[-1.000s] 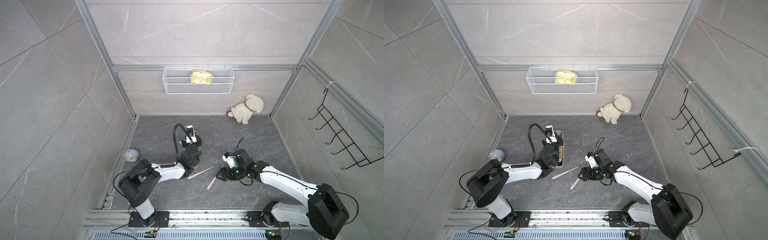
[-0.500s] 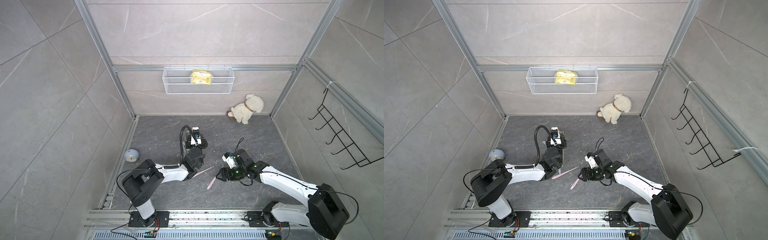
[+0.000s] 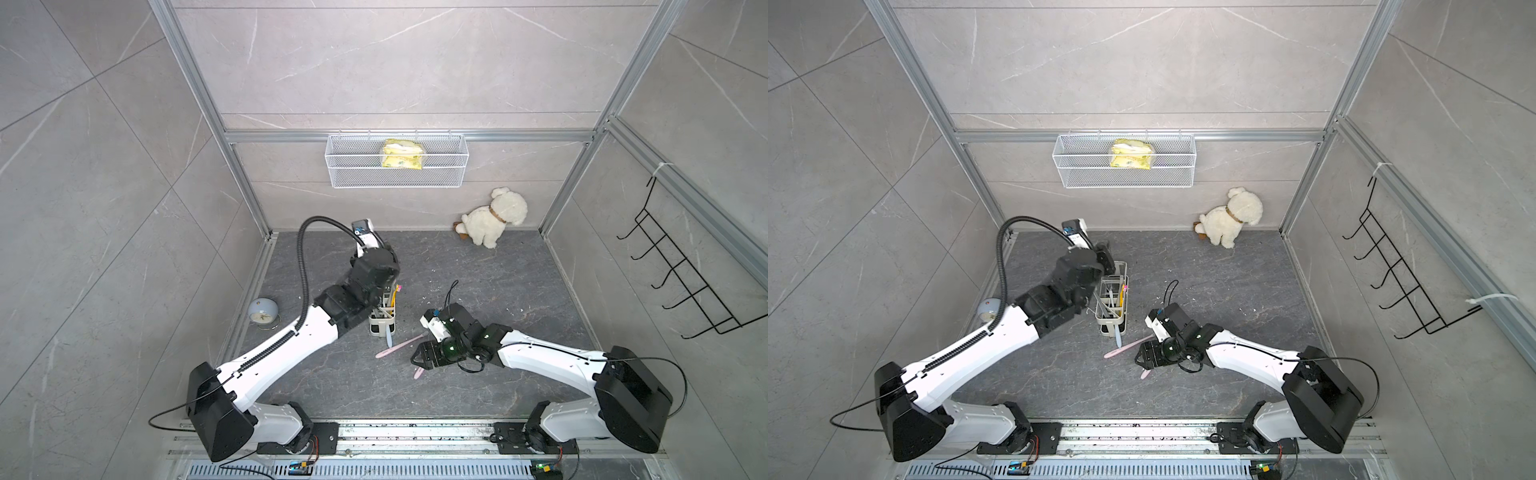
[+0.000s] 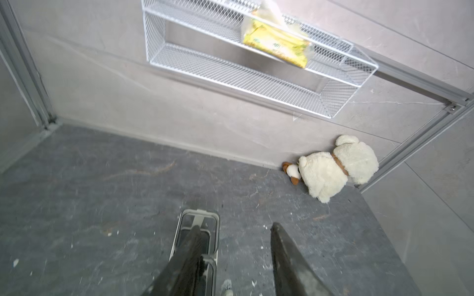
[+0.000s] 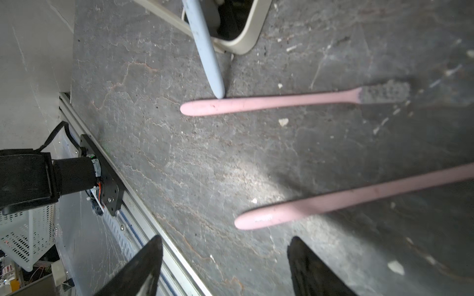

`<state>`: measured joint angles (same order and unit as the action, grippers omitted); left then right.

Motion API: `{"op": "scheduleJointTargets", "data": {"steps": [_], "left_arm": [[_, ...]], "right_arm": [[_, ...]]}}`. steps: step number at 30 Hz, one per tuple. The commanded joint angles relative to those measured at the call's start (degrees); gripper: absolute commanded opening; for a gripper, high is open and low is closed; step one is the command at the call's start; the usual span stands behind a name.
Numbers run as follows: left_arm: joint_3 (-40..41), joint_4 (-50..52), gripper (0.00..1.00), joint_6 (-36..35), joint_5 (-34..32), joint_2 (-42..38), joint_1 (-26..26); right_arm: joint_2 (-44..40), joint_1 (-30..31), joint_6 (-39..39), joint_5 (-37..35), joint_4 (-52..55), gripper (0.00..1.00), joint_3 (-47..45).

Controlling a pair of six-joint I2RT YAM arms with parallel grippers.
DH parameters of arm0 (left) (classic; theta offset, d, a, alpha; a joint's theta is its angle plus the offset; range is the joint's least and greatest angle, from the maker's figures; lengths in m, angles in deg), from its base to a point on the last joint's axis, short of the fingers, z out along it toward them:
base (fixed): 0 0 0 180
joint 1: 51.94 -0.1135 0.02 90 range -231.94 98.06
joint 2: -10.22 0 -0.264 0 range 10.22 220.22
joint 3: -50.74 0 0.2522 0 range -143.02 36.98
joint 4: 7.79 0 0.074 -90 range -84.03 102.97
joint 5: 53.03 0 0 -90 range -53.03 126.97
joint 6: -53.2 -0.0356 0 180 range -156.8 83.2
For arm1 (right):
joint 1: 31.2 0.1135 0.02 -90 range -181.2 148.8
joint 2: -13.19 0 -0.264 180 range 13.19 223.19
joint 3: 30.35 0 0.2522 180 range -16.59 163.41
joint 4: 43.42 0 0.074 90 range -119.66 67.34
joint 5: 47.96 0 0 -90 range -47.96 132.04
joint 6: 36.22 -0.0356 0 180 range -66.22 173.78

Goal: Place the toothbrush into the toothbrush holder
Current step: Place the toothbrush in the toothbrush holder, then adjust the toothbrush at the toothbrush holder.

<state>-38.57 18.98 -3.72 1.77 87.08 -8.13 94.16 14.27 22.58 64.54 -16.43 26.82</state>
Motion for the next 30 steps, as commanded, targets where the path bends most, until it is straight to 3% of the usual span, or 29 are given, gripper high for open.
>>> {"op": "scheduleJointTargets", "data": {"steps": [1, 5, 9, 14, 17, 23, 30], "left_arm": [[-5.8, 24.5, 0.49, 10.0, 14.9, 3.0, -3.1], [-13.7, 33.0, 0.53, 9.2, 18.2, 11.0, -3.7], [-14.9, 31.9, 0.53, 9.3, 23.1, 15.7, -4.5], [-17.4, 34.7, 0.52, 10.4, 23.8, 20.0, -5.0], [-16.6, 35.0, 0.5, 11.5, 23.3, 20.1, -5.1], [-14.6, 34.9, 0.35, 12.7, 21.8, 19.0, -5.1], [-11.5, 31.0, 0.42, 13.5, 21.5, 16.9, -5.1]], "right_arm": [[1.4, 0.3, -1.2, -0.6, -3.1, 0.78, 2.5], [2.1, 0.3, -1.6, -0.4, -3.6, 0.78, 2.2], [1.7, 0.3, -1.8, -0.7, -3.6, 0.78, 0.8], [1.1, 0.3, -1.0, -1.5, -2.4, 0.78, -0.4], [1.3, 0.4, -0.8, -1.6, -2.4, 0.78, -0.7], [1.7, 0.3, -0.6, -1.5, -2.8, 0.78, -0.9], [1.7, 0.3, -0.6, -1.5, -2.7, 0.78, -1.4]]}}
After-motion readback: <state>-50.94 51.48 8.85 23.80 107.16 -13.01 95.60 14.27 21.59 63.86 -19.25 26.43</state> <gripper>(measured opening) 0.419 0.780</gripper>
